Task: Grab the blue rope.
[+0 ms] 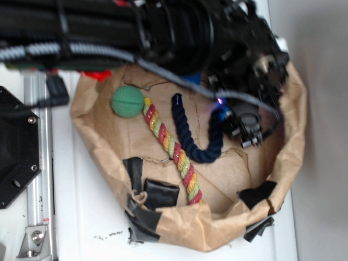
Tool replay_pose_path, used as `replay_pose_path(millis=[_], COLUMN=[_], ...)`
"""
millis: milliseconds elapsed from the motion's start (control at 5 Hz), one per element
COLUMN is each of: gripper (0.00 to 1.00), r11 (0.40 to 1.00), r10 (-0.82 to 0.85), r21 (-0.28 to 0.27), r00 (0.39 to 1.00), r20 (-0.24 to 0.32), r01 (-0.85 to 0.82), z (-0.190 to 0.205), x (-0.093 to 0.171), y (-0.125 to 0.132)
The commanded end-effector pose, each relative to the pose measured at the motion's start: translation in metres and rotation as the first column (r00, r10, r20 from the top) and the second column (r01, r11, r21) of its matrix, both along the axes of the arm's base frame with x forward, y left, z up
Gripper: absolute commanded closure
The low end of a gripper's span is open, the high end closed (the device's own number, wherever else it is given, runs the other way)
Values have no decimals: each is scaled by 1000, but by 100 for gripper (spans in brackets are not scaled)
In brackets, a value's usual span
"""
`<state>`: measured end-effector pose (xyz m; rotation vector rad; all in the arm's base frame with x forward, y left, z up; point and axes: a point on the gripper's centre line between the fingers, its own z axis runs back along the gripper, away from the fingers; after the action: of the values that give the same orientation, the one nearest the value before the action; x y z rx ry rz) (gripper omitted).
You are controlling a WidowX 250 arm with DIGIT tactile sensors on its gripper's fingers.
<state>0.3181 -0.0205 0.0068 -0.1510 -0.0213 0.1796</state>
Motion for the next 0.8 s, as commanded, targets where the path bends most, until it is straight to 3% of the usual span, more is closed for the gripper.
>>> replay_pose_path(millis=[0, 200, 400, 600], gripper=[100, 100, 100, 100], r11=[997, 976, 988, 998], r10=[-76, -195, -38, -7], r21=[14, 88, 147, 65], r00=[995, 979, 996, 996], r20=[-68, -59, -86, -86], r01=[78, 200, 50, 13], z=[-17, 31, 79, 128], x=[-13, -24, -43, -56], y=[-31, -40, -9, 16])
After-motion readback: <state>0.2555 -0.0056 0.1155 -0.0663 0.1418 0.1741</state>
